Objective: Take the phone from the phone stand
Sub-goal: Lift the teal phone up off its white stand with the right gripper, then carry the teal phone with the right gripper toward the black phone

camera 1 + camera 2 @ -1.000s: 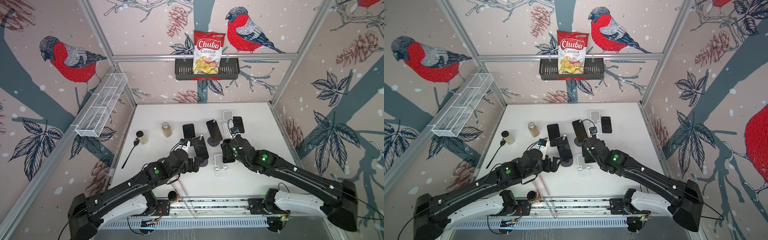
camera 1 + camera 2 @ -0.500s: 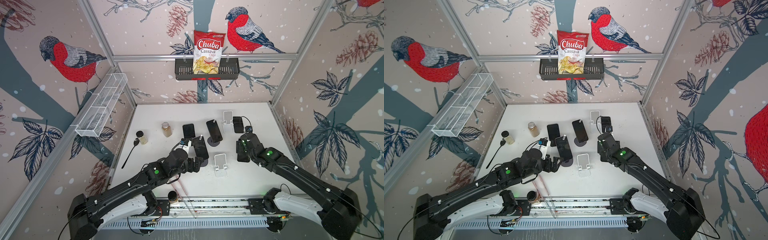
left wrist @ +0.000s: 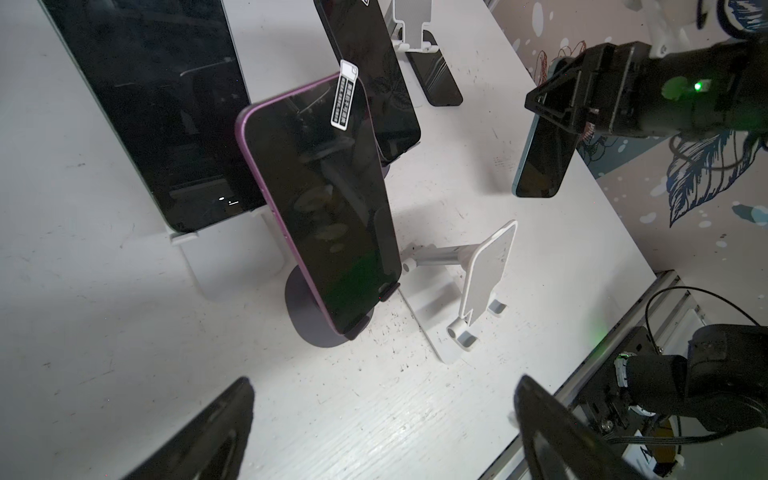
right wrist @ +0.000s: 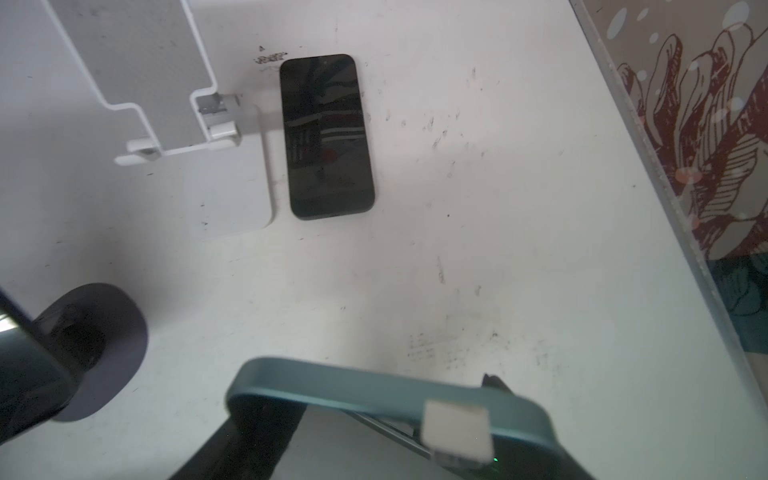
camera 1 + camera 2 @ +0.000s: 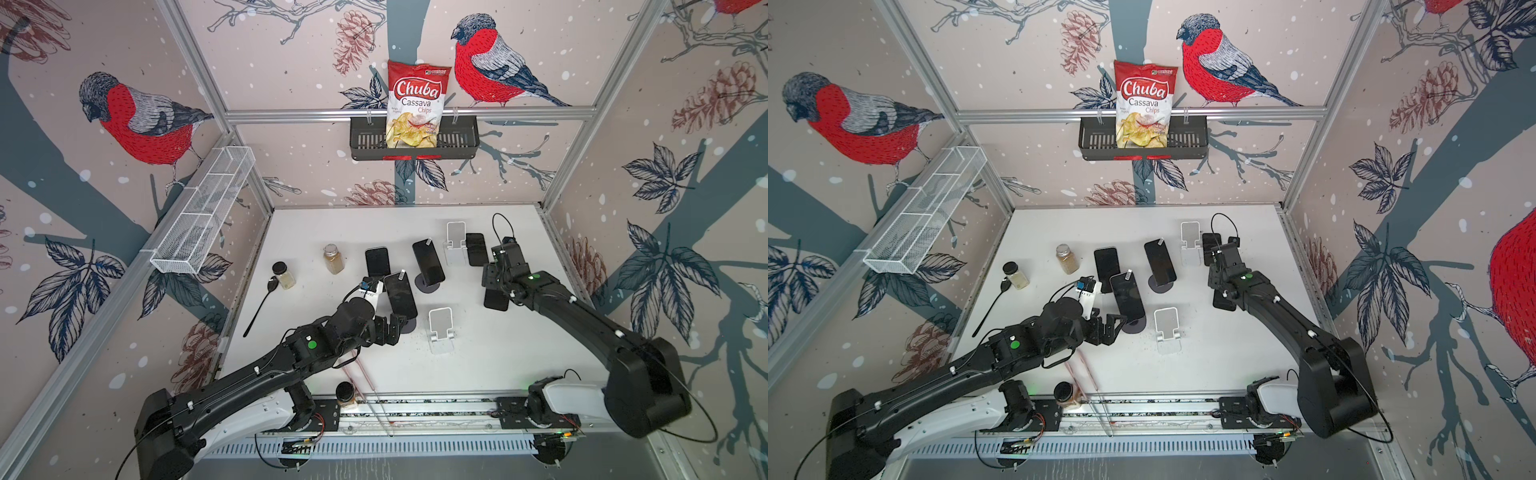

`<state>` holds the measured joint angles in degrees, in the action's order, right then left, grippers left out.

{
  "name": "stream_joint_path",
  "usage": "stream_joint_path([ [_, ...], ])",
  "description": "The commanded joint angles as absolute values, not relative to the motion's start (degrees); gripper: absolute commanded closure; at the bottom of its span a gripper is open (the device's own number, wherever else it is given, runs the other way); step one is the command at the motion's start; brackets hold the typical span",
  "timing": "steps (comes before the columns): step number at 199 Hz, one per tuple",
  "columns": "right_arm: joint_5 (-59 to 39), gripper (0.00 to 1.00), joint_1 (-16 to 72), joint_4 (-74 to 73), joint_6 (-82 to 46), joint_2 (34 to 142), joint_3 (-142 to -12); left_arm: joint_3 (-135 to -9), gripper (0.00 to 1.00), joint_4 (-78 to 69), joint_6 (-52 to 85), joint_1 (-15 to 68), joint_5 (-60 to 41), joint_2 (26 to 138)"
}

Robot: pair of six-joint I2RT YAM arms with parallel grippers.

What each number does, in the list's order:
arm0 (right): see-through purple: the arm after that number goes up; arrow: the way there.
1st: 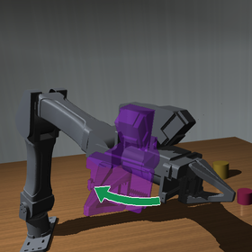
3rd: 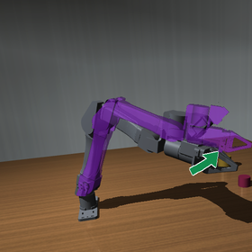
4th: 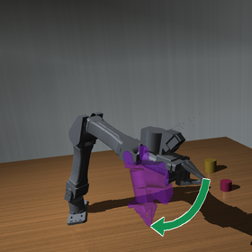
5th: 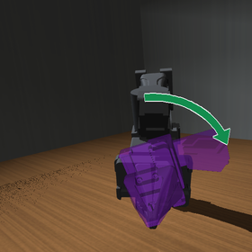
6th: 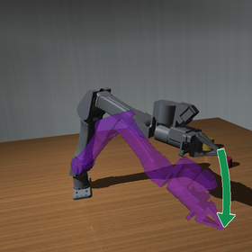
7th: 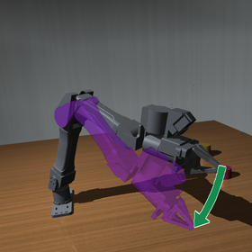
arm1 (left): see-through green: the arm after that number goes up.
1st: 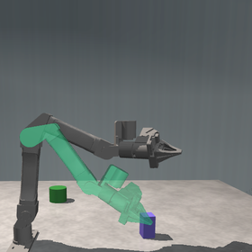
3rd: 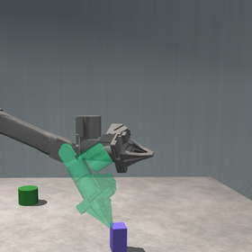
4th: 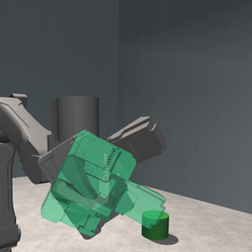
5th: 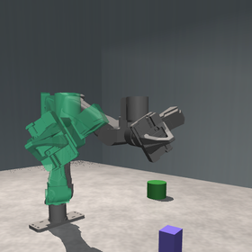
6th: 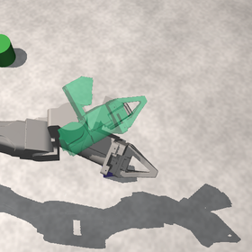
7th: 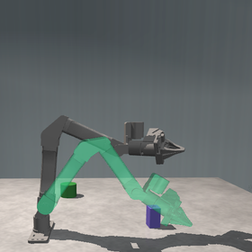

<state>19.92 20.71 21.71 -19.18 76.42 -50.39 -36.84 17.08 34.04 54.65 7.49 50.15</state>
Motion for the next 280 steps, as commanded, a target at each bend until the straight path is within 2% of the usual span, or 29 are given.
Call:
stream_joint_path([
  [1,21.05,0.33,18.82,19.07,-16.49,79.45,-52.91,-37.09,0.03,15.92,32.43,54.76,7.47,49.37],
  [47,24.14,0.33,14.6,17.94,-13.28,87.19,-58.77,-37.36,0.03,15.66,31.07,54.76,8.33,47.9],
  [123,17.56,0.32,6.26,14.43,-8.72,100.54,-68.19,-37.27,0.03,15.75,30.33,54.76,9.02,45.73],
  [183,15.21,0.31,3.84,14.05,-4.7,109.74,-76.34,-36.27,0.03,16.93,31.13,54.76,10.88,43.28],
  [280,7.91,0.31,2.21,14.39,0.13,120.22,-85.34,-37.24,0.03,16.1,31.62,54.76,11.47,45.95],
])
